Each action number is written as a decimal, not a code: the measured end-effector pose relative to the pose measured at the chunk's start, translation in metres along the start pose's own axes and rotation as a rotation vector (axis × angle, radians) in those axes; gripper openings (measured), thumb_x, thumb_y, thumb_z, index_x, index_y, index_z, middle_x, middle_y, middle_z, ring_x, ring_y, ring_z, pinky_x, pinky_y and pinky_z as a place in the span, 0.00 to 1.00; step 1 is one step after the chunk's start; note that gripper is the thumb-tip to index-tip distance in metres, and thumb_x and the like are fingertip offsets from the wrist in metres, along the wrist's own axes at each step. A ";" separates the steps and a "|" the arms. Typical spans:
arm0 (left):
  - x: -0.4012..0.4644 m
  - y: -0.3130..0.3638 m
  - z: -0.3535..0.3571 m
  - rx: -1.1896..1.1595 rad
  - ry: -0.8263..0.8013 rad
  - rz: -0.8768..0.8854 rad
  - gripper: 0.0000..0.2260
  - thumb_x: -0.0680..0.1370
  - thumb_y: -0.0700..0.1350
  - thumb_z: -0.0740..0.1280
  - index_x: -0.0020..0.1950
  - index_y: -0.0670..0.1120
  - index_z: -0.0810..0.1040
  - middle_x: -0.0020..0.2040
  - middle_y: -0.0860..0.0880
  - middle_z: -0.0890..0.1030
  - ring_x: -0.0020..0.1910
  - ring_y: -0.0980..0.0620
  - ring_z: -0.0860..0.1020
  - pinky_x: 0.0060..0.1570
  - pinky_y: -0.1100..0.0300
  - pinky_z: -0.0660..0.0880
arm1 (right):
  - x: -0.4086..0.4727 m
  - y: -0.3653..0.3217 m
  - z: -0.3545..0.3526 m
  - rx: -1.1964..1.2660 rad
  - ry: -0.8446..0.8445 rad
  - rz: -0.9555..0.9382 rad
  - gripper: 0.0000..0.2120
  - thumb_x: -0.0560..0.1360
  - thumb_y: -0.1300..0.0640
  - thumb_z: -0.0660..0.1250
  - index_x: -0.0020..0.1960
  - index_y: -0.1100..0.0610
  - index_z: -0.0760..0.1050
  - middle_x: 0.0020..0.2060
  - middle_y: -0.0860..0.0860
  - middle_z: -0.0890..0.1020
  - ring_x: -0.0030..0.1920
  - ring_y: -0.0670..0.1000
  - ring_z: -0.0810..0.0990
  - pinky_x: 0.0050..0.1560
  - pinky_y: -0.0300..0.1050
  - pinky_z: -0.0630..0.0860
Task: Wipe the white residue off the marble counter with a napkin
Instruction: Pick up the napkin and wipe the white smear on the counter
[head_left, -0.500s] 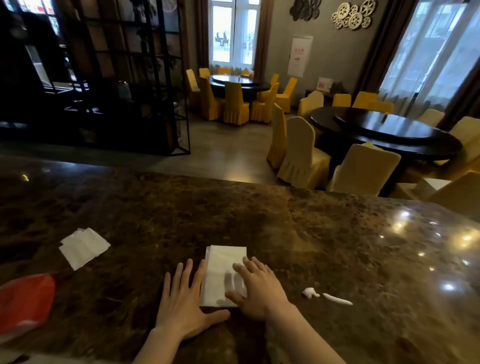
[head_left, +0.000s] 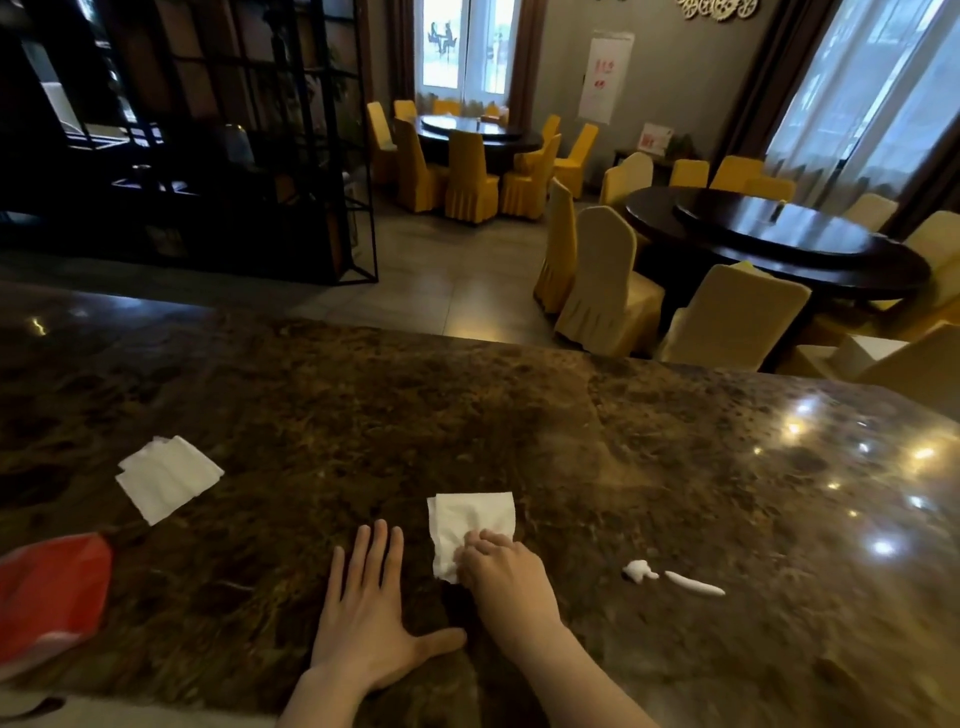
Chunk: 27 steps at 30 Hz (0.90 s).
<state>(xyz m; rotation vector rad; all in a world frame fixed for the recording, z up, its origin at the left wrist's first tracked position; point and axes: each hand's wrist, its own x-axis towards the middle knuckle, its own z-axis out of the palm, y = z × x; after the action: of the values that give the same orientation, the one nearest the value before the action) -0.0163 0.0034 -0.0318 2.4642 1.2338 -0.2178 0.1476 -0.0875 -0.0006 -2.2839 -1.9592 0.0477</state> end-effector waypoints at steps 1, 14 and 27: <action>0.000 0.000 -0.001 0.005 -0.007 -0.005 0.69 0.51 0.92 0.43 0.76 0.50 0.23 0.80 0.51 0.25 0.78 0.51 0.24 0.80 0.44 0.28 | -0.004 0.002 0.001 -0.003 0.011 0.002 0.15 0.80 0.57 0.67 0.66 0.54 0.76 0.67 0.52 0.78 0.66 0.52 0.76 0.64 0.49 0.77; 0.015 0.078 -0.006 0.008 -0.059 0.147 0.66 0.56 0.91 0.48 0.76 0.52 0.22 0.80 0.52 0.25 0.78 0.52 0.24 0.79 0.45 0.27 | -0.076 0.120 -0.062 1.454 0.370 1.098 0.11 0.82 0.56 0.63 0.49 0.56 0.84 0.42 0.56 0.86 0.44 0.56 0.84 0.46 0.52 0.80; 0.034 0.110 0.031 0.165 0.087 0.168 0.61 0.60 0.89 0.36 0.79 0.51 0.27 0.82 0.50 0.28 0.80 0.49 0.27 0.82 0.43 0.33 | -0.136 0.146 -0.027 0.338 0.225 0.493 0.17 0.82 0.49 0.59 0.69 0.51 0.73 0.79 0.51 0.61 0.80 0.55 0.53 0.79 0.58 0.53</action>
<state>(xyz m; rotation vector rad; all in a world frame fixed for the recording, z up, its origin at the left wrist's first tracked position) 0.0930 -0.0439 -0.0413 2.7293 1.0738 -0.1748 0.2730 -0.2455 0.0004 -2.3528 -1.1493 0.1505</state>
